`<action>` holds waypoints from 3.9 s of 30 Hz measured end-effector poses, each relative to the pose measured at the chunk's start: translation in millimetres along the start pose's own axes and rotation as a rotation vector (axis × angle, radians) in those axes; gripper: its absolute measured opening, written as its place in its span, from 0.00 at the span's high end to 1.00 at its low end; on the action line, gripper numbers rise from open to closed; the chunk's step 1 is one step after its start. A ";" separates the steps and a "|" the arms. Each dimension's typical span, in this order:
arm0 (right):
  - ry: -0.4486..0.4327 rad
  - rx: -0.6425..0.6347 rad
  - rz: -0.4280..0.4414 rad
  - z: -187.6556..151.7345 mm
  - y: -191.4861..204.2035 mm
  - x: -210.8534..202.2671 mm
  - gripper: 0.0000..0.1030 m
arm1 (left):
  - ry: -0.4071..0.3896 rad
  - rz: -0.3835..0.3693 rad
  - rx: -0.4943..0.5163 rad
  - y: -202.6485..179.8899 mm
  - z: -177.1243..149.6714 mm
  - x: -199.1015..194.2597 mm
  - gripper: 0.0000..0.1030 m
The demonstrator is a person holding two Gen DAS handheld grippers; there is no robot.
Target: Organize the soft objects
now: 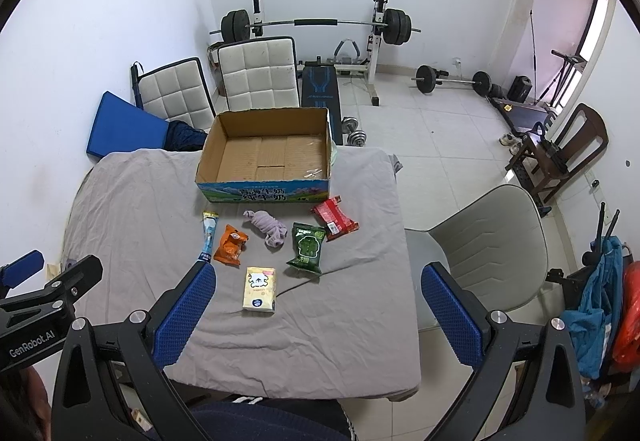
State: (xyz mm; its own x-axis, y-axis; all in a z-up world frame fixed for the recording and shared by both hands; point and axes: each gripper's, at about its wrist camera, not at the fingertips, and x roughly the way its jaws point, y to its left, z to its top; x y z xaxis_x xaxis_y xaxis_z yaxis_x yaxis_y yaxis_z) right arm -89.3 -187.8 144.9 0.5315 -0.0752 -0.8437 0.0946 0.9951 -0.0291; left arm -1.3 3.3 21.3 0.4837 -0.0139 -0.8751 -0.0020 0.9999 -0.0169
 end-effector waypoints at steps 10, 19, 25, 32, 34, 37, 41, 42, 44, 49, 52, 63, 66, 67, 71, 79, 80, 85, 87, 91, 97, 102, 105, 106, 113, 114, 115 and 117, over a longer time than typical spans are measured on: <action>0.046 0.014 0.001 12.2 -5.3 27.5 0.00 | 0.030 0.009 -0.020 1.4 7.4 25.8 0.00; 0.273 0.019 0.036 1.5 5.8 159.8 0.00 | 0.213 0.097 -0.093 35.3 4.6 160.0 0.00; 0.460 0.002 0.044 -24.4 32.2 293.0 0.00 | 0.363 0.097 -0.096 41.5 -21.7 251.8 0.00; 0.560 0.024 0.002 -41.7 18.1 401.8 0.00 | 0.504 -0.035 -0.039 -7.5 -49.4 362.2 0.00; 0.580 0.025 -0.020 -42.6 8.3 422.9 0.00 | 0.553 -0.059 -0.021 -23.1 -52.3 383.6 0.00; 0.600 0.041 -0.023 -41.7 -8.4 445.0 0.00 | 0.631 -0.108 0.010 -51.2 -64.5 416.8 0.00; 0.609 0.049 -0.015 -39.0 -20.1 466.6 0.00 | 0.680 -0.079 0.088 -77.1 -80.4 448.1 0.40; 0.611 0.053 -0.006 -38.0 -21.2 470.1 0.00 | 0.691 -0.087 0.070 -76.9 -81.4 452.5 0.41; 0.615 0.061 0.014 -33.8 -20.5 481.5 0.00 | 0.663 -0.061 0.050 -74.2 -76.3 452.5 0.42; 0.653 0.086 0.023 -23.3 -12.4 524.7 0.03 | 0.616 -0.008 0.015 -62.3 -61.1 455.6 0.42; 0.709 0.087 0.024 -25.7 -8.1 549.7 0.20 | 0.604 0.006 -0.005 -56.8 -54.6 455.5 0.42; 0.743 0.020 0.052 -43.5 -0.5 545.4 0.64 | 0.539 0.027 -0.019 -62.8 -33.3 387.6 0.42; 0.722 -0.006 0.071 -46.0 -4.3 527.2 0.65 | 0.506 0.031 -0.009 -69.0 -22.2 351.3 0.42; 0.712 -0.012 0.077 -45.2 -6.7 520.5 0.65 | 0.496 0.026 -0.010 -70.5 -18.4 340.2 0.42; 0.655 -0.030 0.108 -39.8 -14.5 484.9 0.65 | 0.437 0.012 0.001 -80.9 0.4 284.7 0.42; 0.527 -0.063 0.184 -17.8 -24.1 398.4 0.65 | 0.287 -0.031 0.016 -93.7 7.8 219.6 0.42; 0.508 -0.069 0.190 -14.2 -25.1 392.1 0.65 | 0.267 -0.037 0.017 -95.6 14.5 210.6 0.42; 0.409 -0.065 0.229 11.2 -28.1 350.4 0.65 | 0.183 -0.064 0.030 -102.9 40.9 185.8 0.42; 0.375 -0.063 0.240 25.7 -23.8 338.9 0.65 | 0.155 -0.069 0.041 -102.4 55.1 178.6 0.42; 0.324 -0.038 0.247 55.9 -26.2 328.6 0.65 | 0.120 -0.078 0.054 -96.6 88.5 184.4 0.42; 0.298 0.020 0.218 111.2 -19.9 356.4 0.65 | 0.103 -0.089 0.084 -87.0 146.9 220.9 0.42; 0.301 0.042 0.194 158.3 -1.4 397.4 0.65 | 0.130 -0.107 0.088 -76.3 195.9 270.8 0.42; 0.319 0.052 0.193 185.8 10.7 430.6 0.65 | 0.170 -0.128 0.085 -70.4 223.7 309.0 0.42; 0.327 0.057 0.188 193.5 13.7 443.8 0.65 | 0.186 -0.140 0.084 -70.5 232.8 321.5 0.42; 0.403 0.048 0.172 227.0 33.0 544.7 0.65 | 0.357 -0.231 0.055 -67.3 272.3 421.1 0.42; 0.419 0.043 0.169 230.0 35.4 560.7 0.65 | 0.388 -0.250 0.047 -67.0 273.9 433.8 0.42; 0.431 0.045 0.164 230.9 36.5 572.1 0.65 | 0.417 -0.264 0.038 -66.6 275.6 447.1 0.42; 0.455 0.030 0.155 231.4 39.2 596.2 0.65 | 0.462 -0.282 0.023 -66.3 278.3 468.9 0.42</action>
State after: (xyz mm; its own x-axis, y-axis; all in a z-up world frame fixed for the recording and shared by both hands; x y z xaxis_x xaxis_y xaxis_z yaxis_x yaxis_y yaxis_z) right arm 426.0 -208.5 -235.3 0.1199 0.1164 -0.9859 0.0716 0.9895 0.1255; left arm 469.2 -66.8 -253.4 0.0274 -0.2798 -0.9597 0.0937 0.9565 -0.2762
